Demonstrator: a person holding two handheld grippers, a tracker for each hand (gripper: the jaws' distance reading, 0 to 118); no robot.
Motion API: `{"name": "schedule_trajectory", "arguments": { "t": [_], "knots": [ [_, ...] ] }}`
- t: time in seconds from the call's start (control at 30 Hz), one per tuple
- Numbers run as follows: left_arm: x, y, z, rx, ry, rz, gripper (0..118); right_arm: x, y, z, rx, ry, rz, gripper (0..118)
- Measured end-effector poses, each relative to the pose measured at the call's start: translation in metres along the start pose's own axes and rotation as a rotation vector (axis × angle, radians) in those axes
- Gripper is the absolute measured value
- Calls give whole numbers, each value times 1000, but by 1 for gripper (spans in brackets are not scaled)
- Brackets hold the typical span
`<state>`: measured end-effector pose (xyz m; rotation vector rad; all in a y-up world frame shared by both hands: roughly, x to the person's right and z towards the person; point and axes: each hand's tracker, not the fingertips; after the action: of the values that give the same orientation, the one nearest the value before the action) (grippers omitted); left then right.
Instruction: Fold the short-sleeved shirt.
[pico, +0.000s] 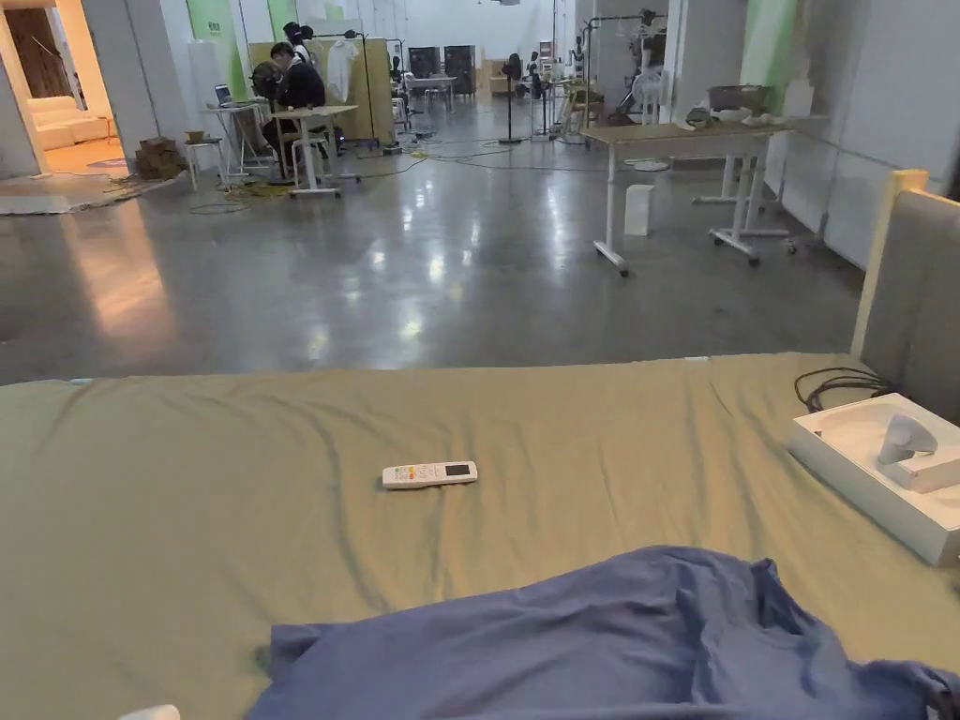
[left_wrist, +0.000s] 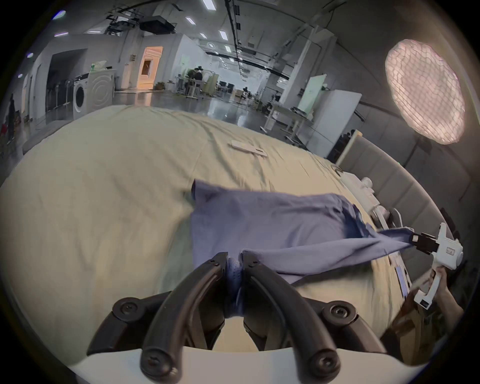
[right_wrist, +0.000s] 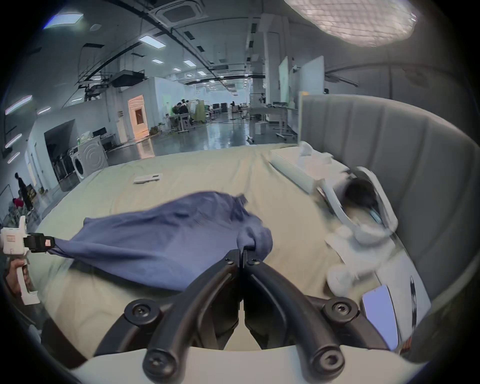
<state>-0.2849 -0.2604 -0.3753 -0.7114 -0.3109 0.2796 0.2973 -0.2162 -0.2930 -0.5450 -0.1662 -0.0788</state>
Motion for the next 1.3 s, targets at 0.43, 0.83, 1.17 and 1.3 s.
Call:
{"name": "schedule_trajectory", "arguments": {
  "t": [0.43,0.83,1.17,1.3],
  "knots": [
    [-6,-106,79,-77,8,-81,12,19,-132,111,-129,-19,20,1],
    [14,-76,169,116,108,-99,99,17,-103,153,66,-36,-69,101],
    [141,-46,243,419,43,-267,99,-79,-29,230,366,107,62,102],
    [158,-51,248,411,70,-272,55,-99,-24,243,389,131,151,78]
  ]
}}
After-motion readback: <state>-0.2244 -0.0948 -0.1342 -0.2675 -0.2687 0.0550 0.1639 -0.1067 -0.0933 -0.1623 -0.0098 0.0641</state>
